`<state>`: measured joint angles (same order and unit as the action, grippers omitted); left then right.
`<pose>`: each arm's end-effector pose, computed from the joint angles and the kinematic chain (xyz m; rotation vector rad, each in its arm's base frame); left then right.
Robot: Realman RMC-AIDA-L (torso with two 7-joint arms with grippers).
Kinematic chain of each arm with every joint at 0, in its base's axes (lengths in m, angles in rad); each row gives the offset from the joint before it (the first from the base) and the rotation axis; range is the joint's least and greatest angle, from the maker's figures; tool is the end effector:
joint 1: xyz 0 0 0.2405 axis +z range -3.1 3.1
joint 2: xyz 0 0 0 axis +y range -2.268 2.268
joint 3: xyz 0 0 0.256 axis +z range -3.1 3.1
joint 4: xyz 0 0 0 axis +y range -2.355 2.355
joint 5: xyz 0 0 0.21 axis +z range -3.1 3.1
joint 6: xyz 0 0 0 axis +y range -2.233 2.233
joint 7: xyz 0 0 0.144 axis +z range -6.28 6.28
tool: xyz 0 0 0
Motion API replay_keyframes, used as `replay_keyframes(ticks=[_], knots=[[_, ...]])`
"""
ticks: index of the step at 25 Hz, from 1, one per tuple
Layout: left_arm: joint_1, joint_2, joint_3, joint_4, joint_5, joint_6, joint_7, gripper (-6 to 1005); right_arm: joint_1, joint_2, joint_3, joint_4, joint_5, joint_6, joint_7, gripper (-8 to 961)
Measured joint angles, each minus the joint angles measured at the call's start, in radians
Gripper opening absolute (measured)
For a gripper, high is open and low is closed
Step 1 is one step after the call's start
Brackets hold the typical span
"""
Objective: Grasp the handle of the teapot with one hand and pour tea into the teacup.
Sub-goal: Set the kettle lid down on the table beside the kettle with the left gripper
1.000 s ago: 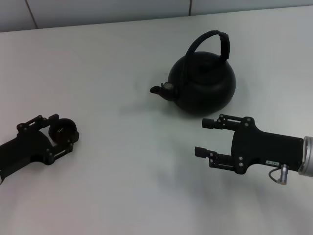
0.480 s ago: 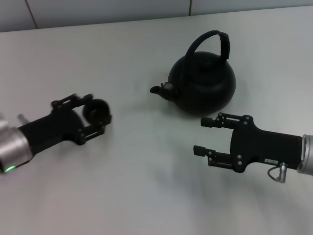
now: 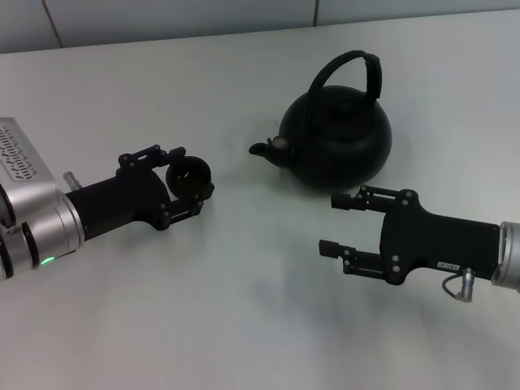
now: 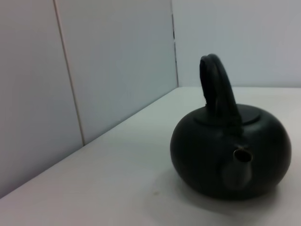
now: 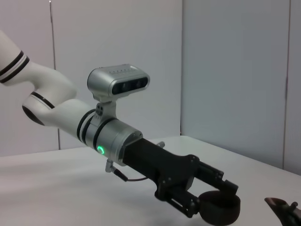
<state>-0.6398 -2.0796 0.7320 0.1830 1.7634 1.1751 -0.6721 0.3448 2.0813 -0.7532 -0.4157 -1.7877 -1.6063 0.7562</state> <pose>-0.2710 0.3420 -0.0746 -2.5735 -0.2233 -0.5487 0.3012 0.2567 -0.0315 -2.6054 0.2395 0.8415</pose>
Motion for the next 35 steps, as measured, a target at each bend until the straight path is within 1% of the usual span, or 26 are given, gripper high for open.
replay_keyframes(ticks=[7, 18, 29, 35], knots=[[-0.003, 0.0, 0.025, -0.02, 0.0, -0.043, 0.005, 690, 0.0, 0.0, 0.0, 0.0, 0.006, 0.0, 0.0, 663], [-0.004, 0.0, 0.02, -0.052, -0.004, -0.064, 0.03, 690, 0.0, 0.0, 0.0, 0.0, 0.008, -0.001, 0.0, 664], [-0.005, 0.0, 0.024, -0.053, -0.005, -0.07, 0.026, 690, -0.004, 0.0, -0.001, 0.002, 0.008, -0.004, 0.0, 663], [-0.005, 0.0, 0.024, -0.054, -0.005, -0.07, 0.022, 792, -0.004, 0.0, -0.002, 0.002, 0.008, -0.005, -0.002, 663]])
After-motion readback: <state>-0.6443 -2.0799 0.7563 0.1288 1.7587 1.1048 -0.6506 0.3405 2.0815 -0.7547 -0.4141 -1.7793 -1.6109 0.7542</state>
